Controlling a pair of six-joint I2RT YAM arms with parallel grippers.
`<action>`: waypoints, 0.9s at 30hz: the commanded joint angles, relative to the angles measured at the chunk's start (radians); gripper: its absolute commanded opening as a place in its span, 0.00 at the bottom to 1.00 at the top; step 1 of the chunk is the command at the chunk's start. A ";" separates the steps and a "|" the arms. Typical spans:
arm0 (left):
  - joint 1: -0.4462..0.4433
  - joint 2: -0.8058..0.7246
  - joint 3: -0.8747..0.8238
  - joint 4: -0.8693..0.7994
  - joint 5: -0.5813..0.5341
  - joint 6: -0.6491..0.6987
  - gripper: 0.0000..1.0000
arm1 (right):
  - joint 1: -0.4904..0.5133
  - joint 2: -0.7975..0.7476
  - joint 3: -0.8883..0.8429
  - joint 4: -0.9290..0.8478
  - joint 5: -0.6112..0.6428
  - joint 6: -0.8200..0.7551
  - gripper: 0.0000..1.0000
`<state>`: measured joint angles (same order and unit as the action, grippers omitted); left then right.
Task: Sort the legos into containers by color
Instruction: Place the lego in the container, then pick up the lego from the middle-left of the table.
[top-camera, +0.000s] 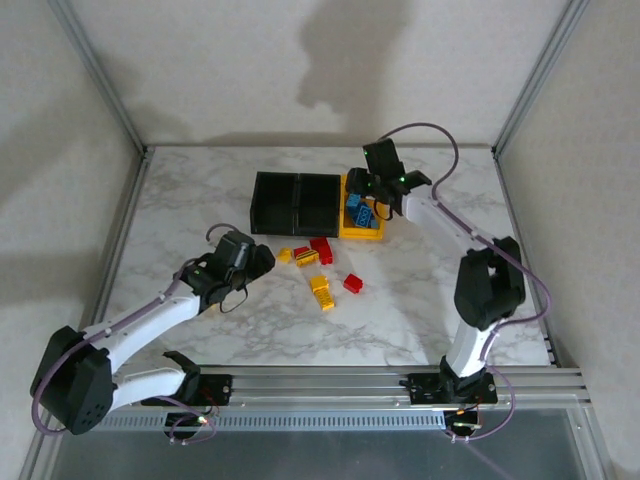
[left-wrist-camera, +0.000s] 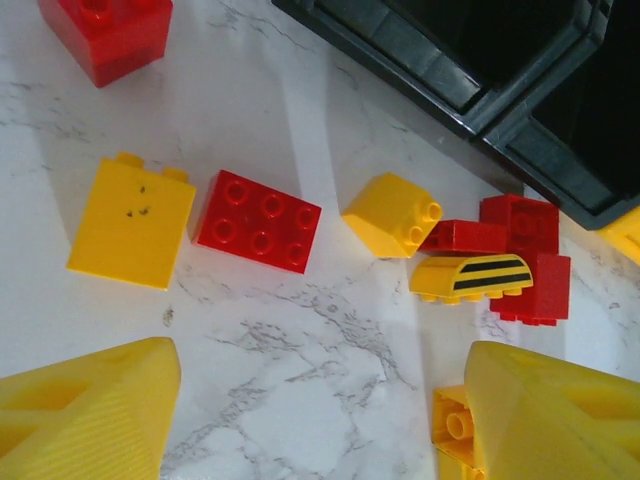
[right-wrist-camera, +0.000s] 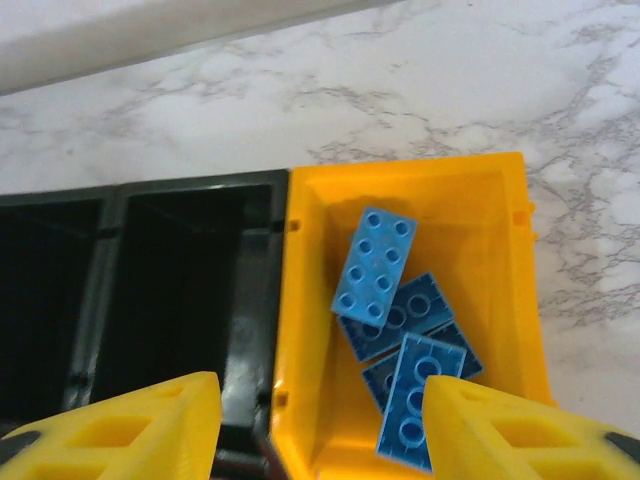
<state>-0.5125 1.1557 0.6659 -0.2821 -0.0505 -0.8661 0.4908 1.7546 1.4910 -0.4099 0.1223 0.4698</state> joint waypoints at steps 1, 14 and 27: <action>0.082 0.015 0.034 -0.015 0.026 0.040 0.78 | 0.033 -0.081 -0.110 0.050 -0.061 -0.021 0.56; 0.241 0.191 0.181 -0.052 -0.072 0.050 0.72 | 0.211 -0.331 -0.468 0.333 -0.283 -0.034 0.57; 0.264 0.445 0.310 -0.041 -0.118 0.015 0.69 | 0.303 -0.371 -0.503 0.315 -0.221 -0.029 0.56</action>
<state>-0.2531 1.5841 0.9440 -0.3107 -0.1295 -0.8371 0.7944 1.4075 1.0061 -0.1085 -0.1204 0.4480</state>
